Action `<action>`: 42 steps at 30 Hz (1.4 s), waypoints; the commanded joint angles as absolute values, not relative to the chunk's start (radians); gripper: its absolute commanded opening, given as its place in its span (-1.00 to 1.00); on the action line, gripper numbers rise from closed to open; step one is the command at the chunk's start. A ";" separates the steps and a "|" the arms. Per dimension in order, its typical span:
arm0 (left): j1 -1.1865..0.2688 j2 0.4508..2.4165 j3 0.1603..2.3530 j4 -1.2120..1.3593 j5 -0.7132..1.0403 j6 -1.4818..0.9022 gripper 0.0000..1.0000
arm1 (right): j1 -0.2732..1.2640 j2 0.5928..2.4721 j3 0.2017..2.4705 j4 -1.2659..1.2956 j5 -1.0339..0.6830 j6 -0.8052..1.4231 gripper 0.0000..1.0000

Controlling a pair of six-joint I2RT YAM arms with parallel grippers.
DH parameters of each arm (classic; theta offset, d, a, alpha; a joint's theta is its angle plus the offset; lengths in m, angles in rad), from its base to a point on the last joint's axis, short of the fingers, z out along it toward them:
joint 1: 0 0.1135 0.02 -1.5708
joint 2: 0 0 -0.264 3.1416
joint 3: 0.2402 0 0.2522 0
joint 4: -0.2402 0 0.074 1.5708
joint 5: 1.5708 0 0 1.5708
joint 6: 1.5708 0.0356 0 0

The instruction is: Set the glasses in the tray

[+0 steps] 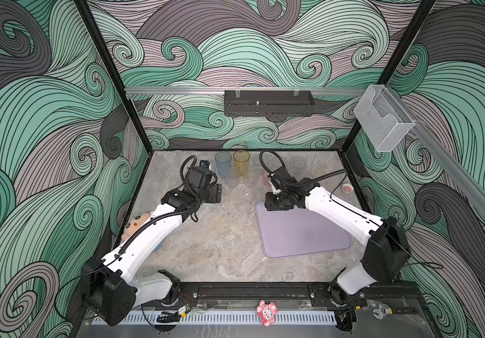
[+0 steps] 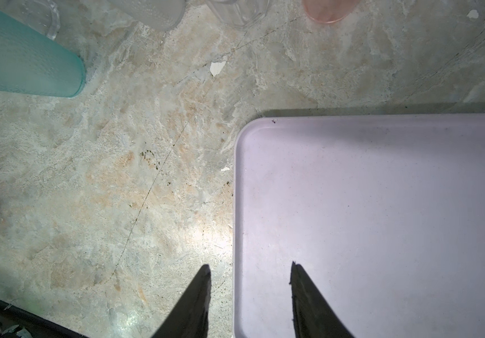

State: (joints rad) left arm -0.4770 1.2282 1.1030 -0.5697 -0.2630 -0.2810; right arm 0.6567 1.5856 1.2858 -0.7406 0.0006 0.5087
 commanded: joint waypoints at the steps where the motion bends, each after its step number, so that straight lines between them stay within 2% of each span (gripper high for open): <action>1: -0.454 1.223 1.171 -0.613 -0.334 -0.278 0.68 | 0.652 1.550 1.266 -0.713 0.014 0.499 -0.08; 13: -0.209 1.314 1.265 -0.632 -0.190 -0.270 0.65 | 0.642 1.515 1.238 -0.693 -0.013 0.500 -0.02; 21: -0.194 1.468 1.388 -0.609 -0.089 -0.282 0.58 | 0.642 1.525 1.220 -0.686 -0.011 0.485 -0.01; 27: -0.193 1.635 1.541 -0.602 -0.007 -0.304 0.32 | 0.638 1.538 1.216 -0.680 -0.003 0.469 -0.01; 29: -0.195 1.694 1.597 -0.604 0.033 -0.286 0.29 | 0.635 1.537 1.215 -0.679 -0.003 0.464 -0.01; 34: -0.194 1.836 1.735 -0.624 0.029 -0.285 0.27 | 0.634 1.531 1.187 -0.662 -0.029 0.468 -0.01; 42: -0.213 1.993 1.876 -0.603 0.033 -0.302 0.14 | 0.634 1.536 1.138 -0.626 -0.061 0.473 -0.01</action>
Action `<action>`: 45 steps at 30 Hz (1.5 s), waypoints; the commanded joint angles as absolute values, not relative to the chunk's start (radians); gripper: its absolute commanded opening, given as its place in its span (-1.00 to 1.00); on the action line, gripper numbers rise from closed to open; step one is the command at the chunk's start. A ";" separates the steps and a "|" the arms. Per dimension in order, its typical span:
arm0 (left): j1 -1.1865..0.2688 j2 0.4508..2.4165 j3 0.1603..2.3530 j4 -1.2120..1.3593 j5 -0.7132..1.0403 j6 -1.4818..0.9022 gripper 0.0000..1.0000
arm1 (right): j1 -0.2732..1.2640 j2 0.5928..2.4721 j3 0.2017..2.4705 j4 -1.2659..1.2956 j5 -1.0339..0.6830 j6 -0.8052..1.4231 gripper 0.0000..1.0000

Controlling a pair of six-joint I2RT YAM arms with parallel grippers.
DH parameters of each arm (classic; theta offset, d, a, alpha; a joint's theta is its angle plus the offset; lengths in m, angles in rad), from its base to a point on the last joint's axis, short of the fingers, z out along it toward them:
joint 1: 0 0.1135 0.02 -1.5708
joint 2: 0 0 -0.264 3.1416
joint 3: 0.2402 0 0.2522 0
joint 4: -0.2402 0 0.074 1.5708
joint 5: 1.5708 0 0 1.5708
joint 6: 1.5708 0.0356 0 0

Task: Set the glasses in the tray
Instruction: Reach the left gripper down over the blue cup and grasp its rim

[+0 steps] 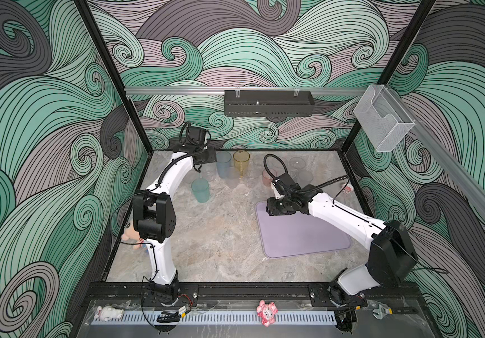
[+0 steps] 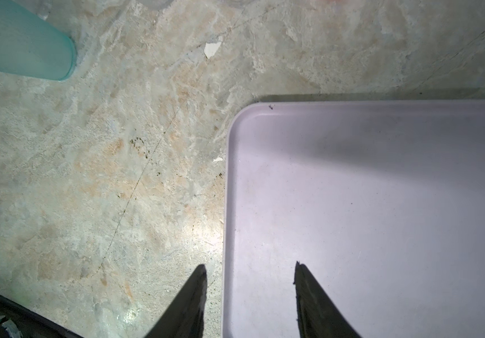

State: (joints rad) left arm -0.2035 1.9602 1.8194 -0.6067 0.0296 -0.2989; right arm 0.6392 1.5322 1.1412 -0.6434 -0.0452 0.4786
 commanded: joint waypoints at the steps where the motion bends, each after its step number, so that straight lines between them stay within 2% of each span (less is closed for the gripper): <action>1: -0.212 2.017 1.904 -0.609 0.022 -0.296 0.13 | 0.635 1.536 1.138 -0.624 -0.061 0.469 -0.01; 5: -0.218 2.112 2.021 -0.658 0.019 -0.283 0.10 | 0.635 1.543 1.139 -0.625 -0.062 0.459 -0.01; 13: -0.241 2.214 2.126 -0.674 -0.011 -0.233 0.07 | 0.633 1.555 1.144 -0.627 -0.063 0.436 -0.01; 19: -0.247 2.278 2.195 -0.696 -0.026 -0.198 -0.02 | 0.632 1.566 1.150 -0.628 -0.066 0.435 -0.01; 27: -0.248 2.316 2.209 -0.705 -0.039 -0.163 -0.18 | 0.628 1.564 1.146 -0.629 -0.061 0.436 -0.01; 45: -0.246 2.318 2.209 -0.692 -0.057 -0.134 -0.70 | 0.626 1.566 1.155 -0.636 -0.069 0.446 -0.01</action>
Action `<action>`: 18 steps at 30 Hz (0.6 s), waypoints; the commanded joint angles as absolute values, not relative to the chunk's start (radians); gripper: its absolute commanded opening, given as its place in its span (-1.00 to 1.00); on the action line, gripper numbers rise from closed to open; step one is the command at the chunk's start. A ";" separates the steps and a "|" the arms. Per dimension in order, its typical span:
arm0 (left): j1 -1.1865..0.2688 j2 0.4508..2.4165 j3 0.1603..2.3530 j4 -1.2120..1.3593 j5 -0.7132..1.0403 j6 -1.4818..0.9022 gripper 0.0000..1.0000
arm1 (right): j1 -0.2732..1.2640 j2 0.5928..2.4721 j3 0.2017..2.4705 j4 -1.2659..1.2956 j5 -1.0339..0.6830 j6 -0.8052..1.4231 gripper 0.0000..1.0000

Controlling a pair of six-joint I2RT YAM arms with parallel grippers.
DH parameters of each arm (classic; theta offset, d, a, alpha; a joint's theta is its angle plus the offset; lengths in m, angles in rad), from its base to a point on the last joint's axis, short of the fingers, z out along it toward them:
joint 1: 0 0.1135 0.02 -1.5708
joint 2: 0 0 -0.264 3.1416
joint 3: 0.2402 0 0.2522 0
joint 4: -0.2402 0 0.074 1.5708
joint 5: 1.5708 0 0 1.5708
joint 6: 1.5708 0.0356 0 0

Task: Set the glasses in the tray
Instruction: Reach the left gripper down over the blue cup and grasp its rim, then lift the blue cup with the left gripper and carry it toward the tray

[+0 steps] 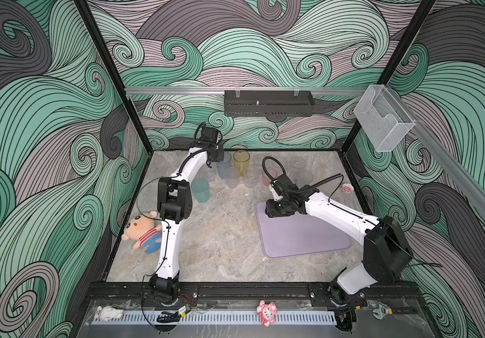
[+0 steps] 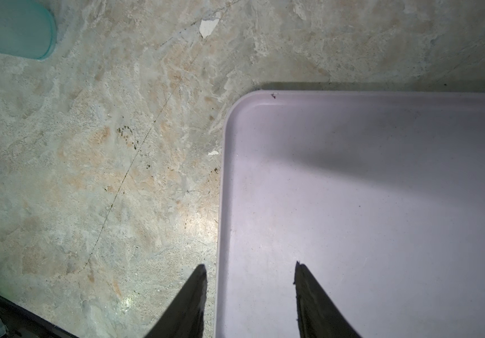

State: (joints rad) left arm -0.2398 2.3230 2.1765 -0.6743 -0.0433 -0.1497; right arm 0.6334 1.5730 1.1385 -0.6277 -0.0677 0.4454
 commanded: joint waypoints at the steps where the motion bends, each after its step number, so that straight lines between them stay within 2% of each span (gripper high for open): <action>1: -0.246 2.314 2.209 -0.692 -0.058 -0.131 -0.72 | 0.626 1.561 1.152 -0.637 -0.066 0.446 -0.01; 8: -0.246 2.293 2.208 -0.695 -0.055 -0.129 -0.91 | 0.627 1.535 1.131 -0.639 -0.058 0.452 -0.01; 18: -0.246 2.245 2.207 -0.701 -0.055 -0.119 -1.00 | 0.626 1.537 1.132 -0.639 -0.066 0.454 -0.01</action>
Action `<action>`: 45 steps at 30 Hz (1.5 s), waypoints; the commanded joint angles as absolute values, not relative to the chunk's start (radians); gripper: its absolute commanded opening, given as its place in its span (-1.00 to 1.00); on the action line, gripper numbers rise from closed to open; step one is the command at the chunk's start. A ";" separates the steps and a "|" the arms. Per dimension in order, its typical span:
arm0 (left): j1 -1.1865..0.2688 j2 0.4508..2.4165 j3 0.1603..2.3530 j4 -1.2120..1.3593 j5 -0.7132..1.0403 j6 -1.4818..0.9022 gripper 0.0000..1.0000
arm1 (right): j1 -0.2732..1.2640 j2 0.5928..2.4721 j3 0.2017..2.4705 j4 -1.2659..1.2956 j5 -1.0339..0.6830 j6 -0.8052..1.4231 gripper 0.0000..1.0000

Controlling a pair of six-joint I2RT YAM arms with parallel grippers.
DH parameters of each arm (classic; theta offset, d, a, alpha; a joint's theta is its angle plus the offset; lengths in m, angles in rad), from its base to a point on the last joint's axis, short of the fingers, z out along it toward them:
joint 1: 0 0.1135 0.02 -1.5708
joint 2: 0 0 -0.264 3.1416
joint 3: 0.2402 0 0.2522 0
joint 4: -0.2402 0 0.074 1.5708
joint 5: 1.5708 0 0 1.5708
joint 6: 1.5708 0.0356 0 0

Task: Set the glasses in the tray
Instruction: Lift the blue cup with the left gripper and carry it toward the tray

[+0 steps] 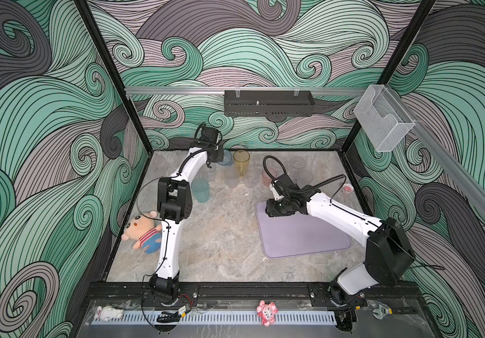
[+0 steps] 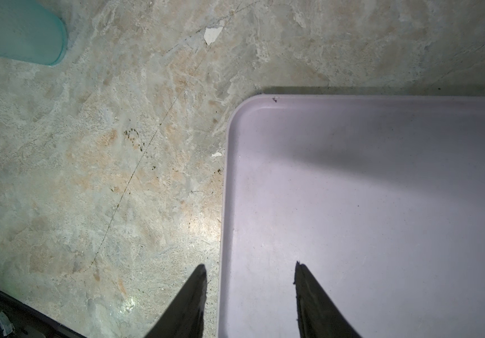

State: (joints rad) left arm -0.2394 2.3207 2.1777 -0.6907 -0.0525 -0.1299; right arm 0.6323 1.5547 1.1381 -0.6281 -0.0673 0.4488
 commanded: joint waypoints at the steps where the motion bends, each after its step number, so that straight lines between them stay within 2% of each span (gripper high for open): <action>1: -0.246 2.238 2.208 -0.703 -0.058 -0.120 -1.00 | 0.625 1.537 1.132 -0.640 -0.067 0.454 -0.01; 16: -0.247 2.038 2.126 -0.692 -0.065 -0.156 -1.00 | 0.626 1.523 1.102 -0.635 -0.091 0.467 -0.01; 29: -0.276 1.707 1.793 -0.613 -0.090 -0.223 -1.00 | 0.691 1.587 1.011 -0.571 -0.117 0.504 0.00; 36: -0.331 1.544 1.654 -0.628 -0.120 -0.233 -1.00 | 0.702 1.656 0.982 -0.484 -0.196 0.569 0.01; 45: -0.381 1.399 1.555 -0.668 -0.143 -0.231 -1.00 | 0.738 1.719 0.982 -0.409 -0.230 0.639 0.01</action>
State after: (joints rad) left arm -0.3660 1.4464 1.5604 -0.6601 -0.1173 -0.2195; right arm 0.7246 1.7031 0.9859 -0.4507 -0.2100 0.5957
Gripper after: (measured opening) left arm 0.058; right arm 0.504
